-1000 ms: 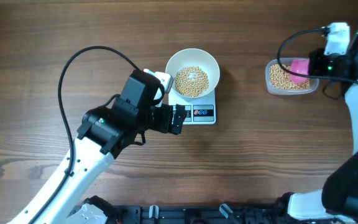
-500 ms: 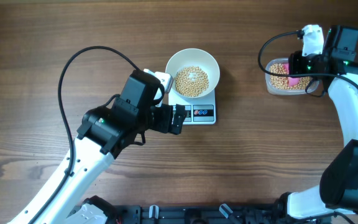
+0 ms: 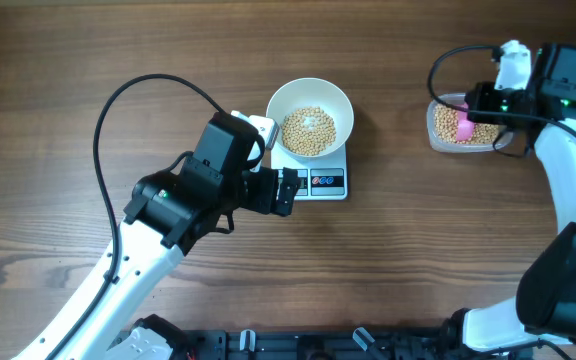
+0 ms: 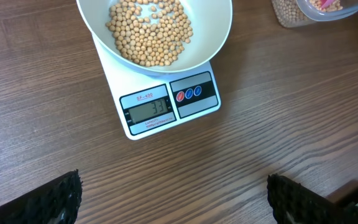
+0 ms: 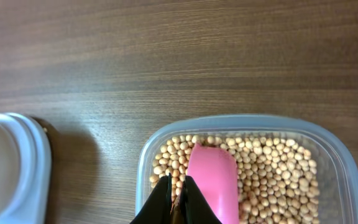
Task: Scoop item into bowl and weigh 150g on scale
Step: 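Scoop more soybeans from the tub with the right gripper and lift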
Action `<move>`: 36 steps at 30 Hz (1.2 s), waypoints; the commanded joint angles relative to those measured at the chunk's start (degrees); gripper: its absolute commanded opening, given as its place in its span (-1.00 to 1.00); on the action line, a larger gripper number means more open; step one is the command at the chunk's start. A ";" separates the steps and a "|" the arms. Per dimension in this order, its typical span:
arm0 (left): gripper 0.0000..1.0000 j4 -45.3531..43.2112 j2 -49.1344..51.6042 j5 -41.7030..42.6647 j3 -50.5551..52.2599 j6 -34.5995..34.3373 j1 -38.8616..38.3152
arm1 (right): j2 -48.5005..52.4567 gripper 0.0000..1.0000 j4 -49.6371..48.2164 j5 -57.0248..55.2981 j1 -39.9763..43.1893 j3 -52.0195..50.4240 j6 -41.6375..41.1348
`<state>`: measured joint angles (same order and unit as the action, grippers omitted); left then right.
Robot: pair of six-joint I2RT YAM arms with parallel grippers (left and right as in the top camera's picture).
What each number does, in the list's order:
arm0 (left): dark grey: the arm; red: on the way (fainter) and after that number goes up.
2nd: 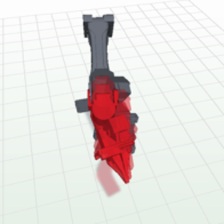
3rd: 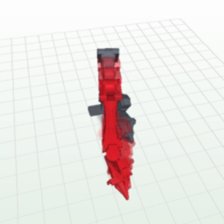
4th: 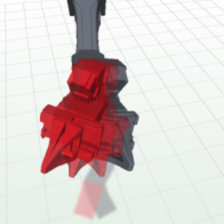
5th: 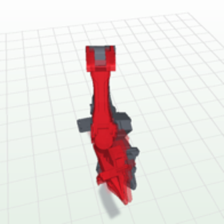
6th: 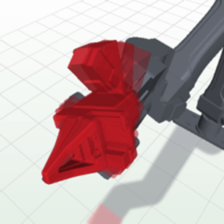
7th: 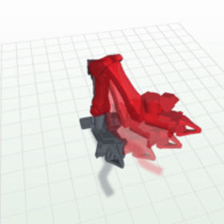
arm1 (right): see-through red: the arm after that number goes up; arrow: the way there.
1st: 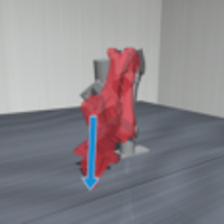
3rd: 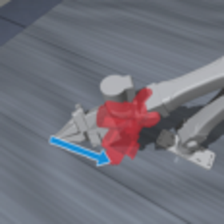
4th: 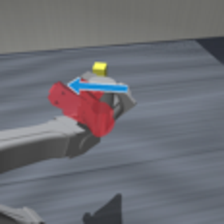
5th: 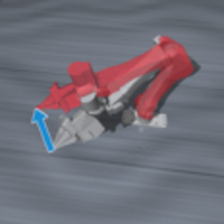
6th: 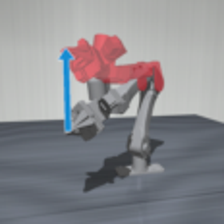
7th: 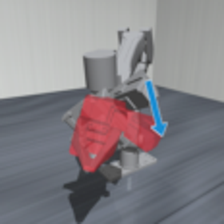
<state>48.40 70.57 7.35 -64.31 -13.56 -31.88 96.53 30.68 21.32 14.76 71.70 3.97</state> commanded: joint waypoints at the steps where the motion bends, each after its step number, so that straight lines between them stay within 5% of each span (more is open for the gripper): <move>1: 1.00 0.02 -0.04 -0.55 0.24 1.18 -0.26 | 1.16 -0.91 0.31 7.87 2.51 -0.04 -5.14; 36: 1.00 0.02 -0.04 -0.55 0.24 1.18 -0.22 | 9.01 -0.91 -1.49 30.27 19.80 -0.04 -22.38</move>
<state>48.40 70.57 7.35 -64.31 -13.56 -31.88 104.86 30.26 48.34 33.47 71.70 -15.81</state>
